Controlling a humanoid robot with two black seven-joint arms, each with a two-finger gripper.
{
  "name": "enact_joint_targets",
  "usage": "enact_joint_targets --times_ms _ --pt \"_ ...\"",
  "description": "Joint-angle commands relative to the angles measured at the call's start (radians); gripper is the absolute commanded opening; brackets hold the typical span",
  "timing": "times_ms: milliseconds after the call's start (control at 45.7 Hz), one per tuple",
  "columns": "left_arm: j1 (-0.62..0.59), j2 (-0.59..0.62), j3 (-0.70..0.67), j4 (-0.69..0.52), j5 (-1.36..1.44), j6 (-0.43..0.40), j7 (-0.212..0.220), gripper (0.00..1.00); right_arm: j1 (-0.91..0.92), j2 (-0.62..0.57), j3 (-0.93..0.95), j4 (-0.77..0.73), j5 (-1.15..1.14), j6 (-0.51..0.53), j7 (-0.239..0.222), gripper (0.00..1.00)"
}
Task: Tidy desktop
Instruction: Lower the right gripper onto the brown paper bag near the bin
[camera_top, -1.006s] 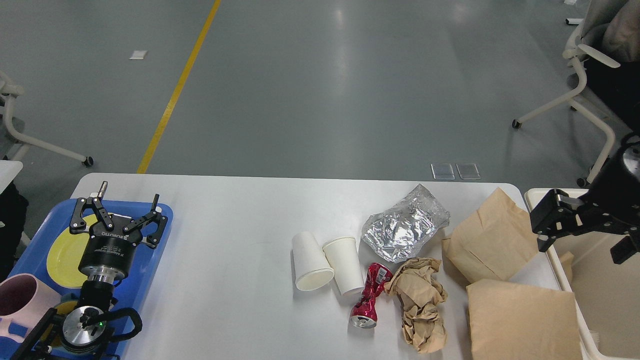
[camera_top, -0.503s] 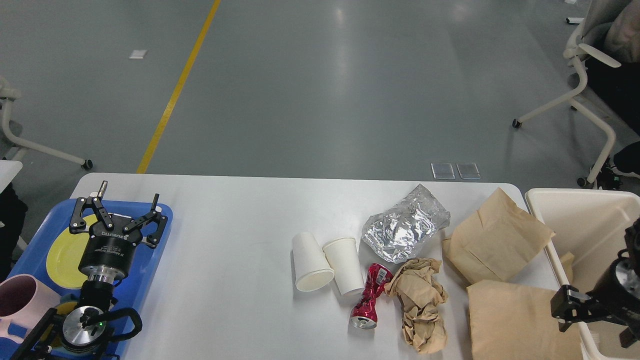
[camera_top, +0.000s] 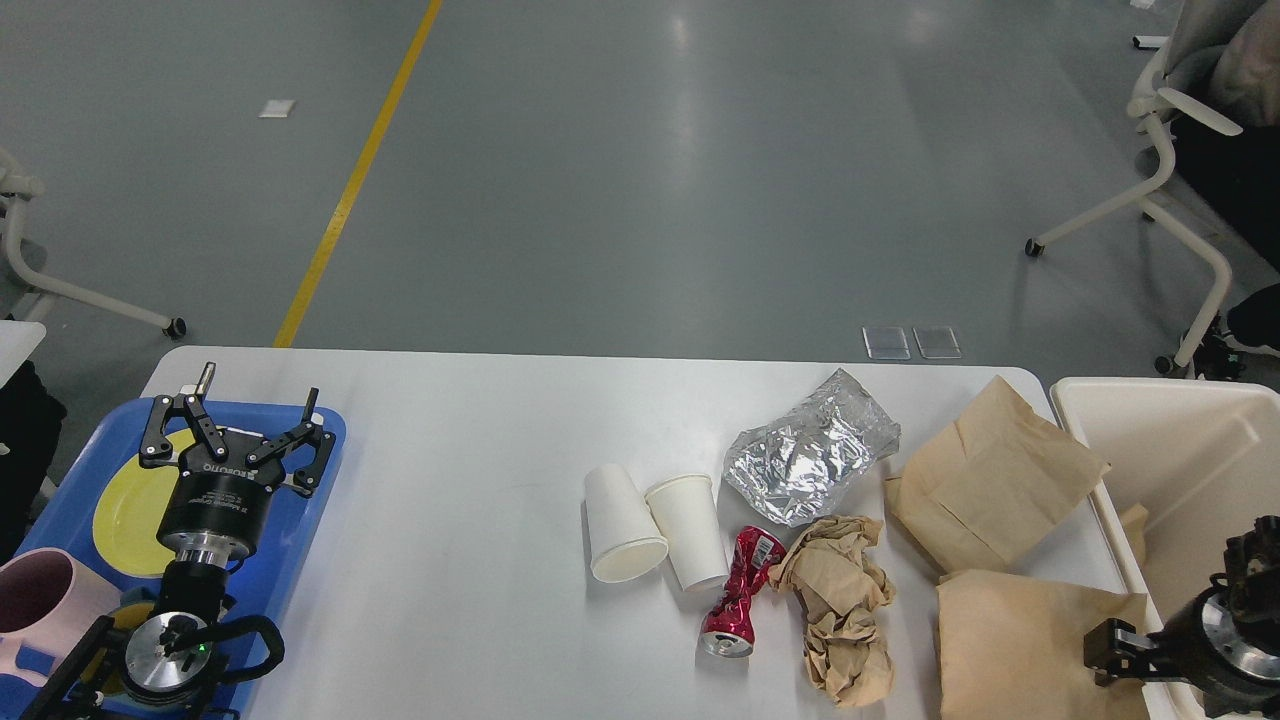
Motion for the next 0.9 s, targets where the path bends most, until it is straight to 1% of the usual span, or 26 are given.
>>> enact_joint_targets --times_ms 0,394,569,591,656,809,831,875 --pt "0.000 0.000 -0.001 0.000 0.001 0.000 -0.001 0.96 -0.032 0.013 0.069 0.004 0.005 0.000 -0.003 0.90" --pt "0.000 0.000 0.000 0.000 0.000 0.000 0.000 0.96 0.032 -0.016 0.079 0.027 0.022 0.012 -0.003 0.91" --pt "0.000 0.000 -0.001 0.000 0.001 0.000 0.000 0.96 0.000 0.001 0.085 0.029 0.027 -0.003 -0.003 0.89" --pt "0.000 0.000 0.000 0.000 0.001 0.000 0.000 0.96 -0.005 0.001 0.085 0.027 0.027 -0.005 -0.003 0.87" --pt "0.000 0.000 -0.001 0.000 0.000 0.000 0.000 0.96 -0.012 0.004 0.086 0.026 0.027 -0.005 -0.009 0.77" --pt "0.000 0.000 -0.001 0.000 0.001 0.000 0.000 0.96 -0.057 0.044 0.086 0.007 0.025 -0.022 -0.013 0.61" --pt "0.000 0.000 -0.001 0.000 0.000 0.000 0.000 0.96 -0.061 0.047 0.086 0.006 0.025 -0.026 -0.013 0.58" --pt "0.000 0.000 -0.001 0.000 0.000 0.000 0.000 0.96 -0.074 0.054 0.086 0.004 0.025 -0.036 -0.013 0.47"
